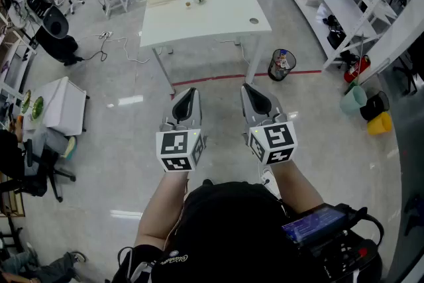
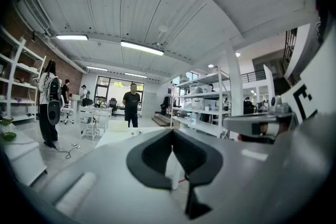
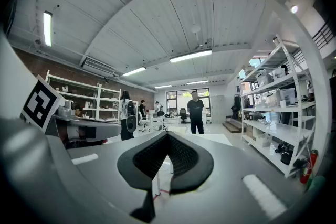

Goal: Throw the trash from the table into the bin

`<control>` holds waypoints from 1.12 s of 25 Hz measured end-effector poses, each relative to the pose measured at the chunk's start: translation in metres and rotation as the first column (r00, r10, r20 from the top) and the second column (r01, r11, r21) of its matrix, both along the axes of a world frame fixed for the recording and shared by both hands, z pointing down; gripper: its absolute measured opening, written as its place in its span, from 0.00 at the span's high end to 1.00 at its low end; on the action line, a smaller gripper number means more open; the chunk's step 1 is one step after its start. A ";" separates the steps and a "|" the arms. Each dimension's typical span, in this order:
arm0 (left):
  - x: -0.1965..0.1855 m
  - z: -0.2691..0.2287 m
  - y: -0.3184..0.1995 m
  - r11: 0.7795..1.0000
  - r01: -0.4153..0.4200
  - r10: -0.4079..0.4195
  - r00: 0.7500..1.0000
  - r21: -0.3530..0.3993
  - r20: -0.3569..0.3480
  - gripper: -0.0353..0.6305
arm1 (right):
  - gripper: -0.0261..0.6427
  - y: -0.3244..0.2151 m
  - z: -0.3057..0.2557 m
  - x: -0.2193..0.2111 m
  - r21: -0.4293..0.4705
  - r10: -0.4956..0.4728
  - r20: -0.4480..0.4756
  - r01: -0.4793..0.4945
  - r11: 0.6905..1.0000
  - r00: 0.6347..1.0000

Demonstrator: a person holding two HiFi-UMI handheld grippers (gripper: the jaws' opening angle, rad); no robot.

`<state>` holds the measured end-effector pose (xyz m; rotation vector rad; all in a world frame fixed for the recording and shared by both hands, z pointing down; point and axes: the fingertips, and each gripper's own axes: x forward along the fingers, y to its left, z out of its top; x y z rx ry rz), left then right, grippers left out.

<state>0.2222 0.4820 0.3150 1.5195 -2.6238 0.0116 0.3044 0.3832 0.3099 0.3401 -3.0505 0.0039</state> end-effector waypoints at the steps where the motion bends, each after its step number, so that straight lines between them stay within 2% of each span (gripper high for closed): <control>1: -0.002 0.000 0.001 1.000 0.000 0.000 1.000 0.000 0.001 0.94 | 0.96 0.001 0.000 -0.002 0.000 0.000 0.000 0.000 1.000 1.000; 16: -0.024 0.011 0.001 1.000 -0.002 0.002 1.000 -0.005 -0.015 0.94 | 0.96 0.000 0.009 -0.024 -0.031 -0.012 -0.004 0.012 0.999 1.000; 28: -0.081 0.026 0.037 1.000 -0.008 0.007 0.999 -0.030 -0.044 0.94 | 0.96 0.033 0.022 -0.075 -0.055 -0.012 -0.018 0.011 0.998 1.000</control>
